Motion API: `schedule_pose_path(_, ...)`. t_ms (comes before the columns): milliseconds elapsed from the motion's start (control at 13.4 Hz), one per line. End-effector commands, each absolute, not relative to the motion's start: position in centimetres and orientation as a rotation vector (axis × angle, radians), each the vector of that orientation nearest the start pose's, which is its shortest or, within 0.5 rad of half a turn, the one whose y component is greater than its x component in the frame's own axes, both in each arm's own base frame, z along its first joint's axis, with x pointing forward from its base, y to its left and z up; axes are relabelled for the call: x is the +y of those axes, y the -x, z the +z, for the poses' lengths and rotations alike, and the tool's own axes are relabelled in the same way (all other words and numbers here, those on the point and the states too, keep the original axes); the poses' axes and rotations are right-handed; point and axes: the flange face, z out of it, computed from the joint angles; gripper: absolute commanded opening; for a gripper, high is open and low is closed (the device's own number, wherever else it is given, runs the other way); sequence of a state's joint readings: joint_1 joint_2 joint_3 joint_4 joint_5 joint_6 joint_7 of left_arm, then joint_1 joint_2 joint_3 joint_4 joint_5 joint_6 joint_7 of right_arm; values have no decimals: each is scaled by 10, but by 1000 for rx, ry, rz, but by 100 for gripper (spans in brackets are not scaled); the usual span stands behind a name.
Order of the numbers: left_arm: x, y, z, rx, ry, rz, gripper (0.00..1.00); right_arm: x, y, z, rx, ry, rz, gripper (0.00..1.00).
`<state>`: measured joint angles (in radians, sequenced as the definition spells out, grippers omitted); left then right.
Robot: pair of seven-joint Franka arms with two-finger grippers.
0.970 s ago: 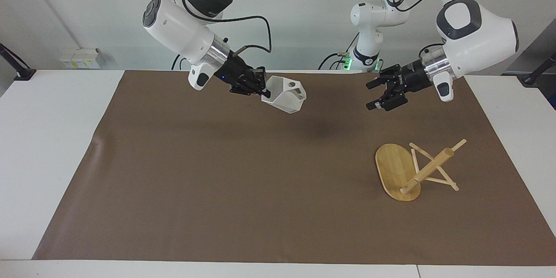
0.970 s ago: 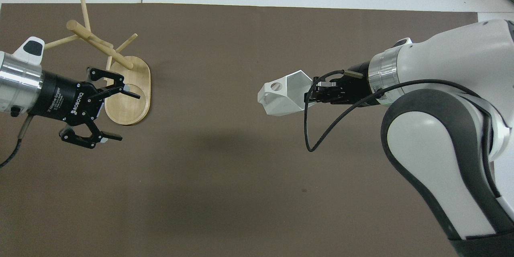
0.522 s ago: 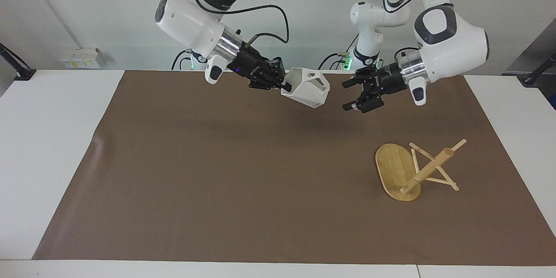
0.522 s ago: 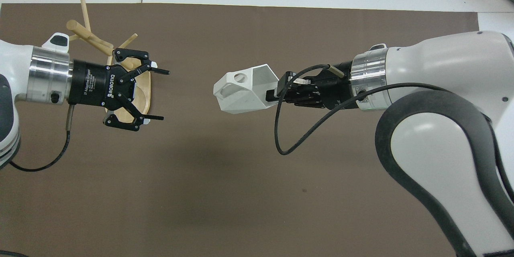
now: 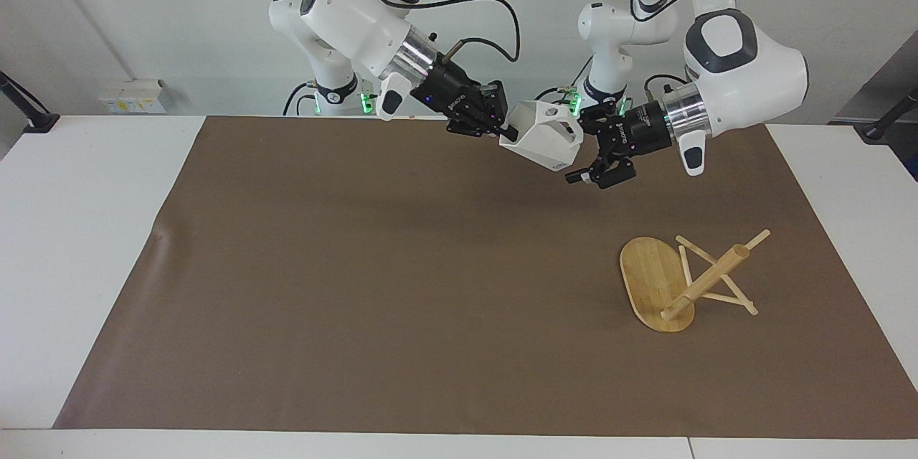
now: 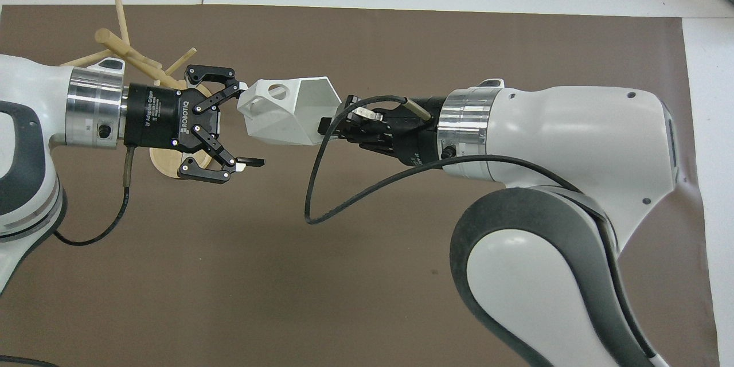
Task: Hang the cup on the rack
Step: 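Bring the cup to the left gripper while the left gripper opens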
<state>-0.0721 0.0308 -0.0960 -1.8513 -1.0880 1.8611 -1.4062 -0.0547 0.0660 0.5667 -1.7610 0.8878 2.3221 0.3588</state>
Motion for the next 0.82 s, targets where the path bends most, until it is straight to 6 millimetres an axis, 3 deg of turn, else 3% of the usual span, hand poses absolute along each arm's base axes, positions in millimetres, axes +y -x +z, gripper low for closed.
schedule_pose_path(0,-149,-572,541,1642,-1507,-920,100,316,-536,585,372,2154,-81,0)
schedule_pose_path(224,-144,-580,546,1638,-1458,-905,100,320,-533,584,369,2155,-72,0)
schedule_pose_path(746,-169,-567,546,1591,-1527,-988,100,320,-533,583,369,2156,-71,0)
